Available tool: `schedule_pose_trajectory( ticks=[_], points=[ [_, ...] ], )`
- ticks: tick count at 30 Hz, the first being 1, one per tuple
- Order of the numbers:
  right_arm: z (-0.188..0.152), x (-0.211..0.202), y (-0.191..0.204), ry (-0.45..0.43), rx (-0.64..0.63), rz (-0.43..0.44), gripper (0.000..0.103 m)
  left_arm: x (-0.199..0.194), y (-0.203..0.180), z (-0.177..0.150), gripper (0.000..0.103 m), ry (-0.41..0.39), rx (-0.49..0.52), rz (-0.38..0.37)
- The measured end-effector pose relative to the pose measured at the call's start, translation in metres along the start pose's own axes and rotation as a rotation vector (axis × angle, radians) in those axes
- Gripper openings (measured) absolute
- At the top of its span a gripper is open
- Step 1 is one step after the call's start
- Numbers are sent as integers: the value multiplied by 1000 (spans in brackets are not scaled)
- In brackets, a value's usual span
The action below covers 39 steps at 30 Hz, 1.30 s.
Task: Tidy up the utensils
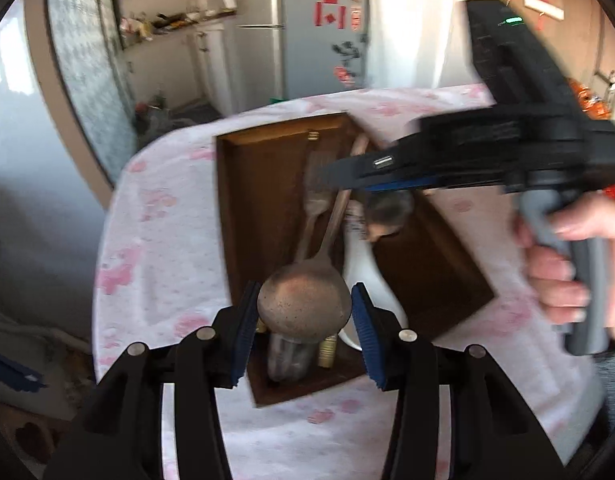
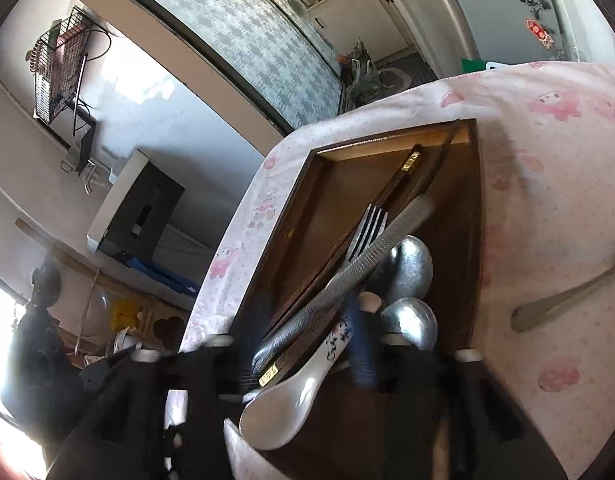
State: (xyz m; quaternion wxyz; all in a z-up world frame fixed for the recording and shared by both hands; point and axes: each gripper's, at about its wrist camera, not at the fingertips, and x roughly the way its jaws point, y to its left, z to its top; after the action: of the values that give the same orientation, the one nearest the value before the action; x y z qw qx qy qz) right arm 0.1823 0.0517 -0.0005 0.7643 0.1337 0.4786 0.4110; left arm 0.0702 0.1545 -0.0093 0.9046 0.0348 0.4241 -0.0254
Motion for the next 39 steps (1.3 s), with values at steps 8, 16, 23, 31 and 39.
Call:
schedule_pose_trajectory(
  ticks=[8, 16, 23, 31, 39],
  points=[
    [-5, -84, -27, -77, -49, -49, 62, -20, -9, 5, 81, -58, 51, 8],
    [-10, -168, -113, -210, 40, -90, 64, -7, -88, 45, 84, -84, 232, -121],
    [-13, -171, -178, -222, 152, -44, 64, 76, -174, 92, 83, 41, 363, -150],
    [-8, -164, -205, -180, 179, 0, 64, 143, -200, 126, 74, 127, 502, -117],
    [-4, -167, -201, -176, 189, 95, 66, 165, -170, 144, 43, 207, 344, -306]
  ],
)
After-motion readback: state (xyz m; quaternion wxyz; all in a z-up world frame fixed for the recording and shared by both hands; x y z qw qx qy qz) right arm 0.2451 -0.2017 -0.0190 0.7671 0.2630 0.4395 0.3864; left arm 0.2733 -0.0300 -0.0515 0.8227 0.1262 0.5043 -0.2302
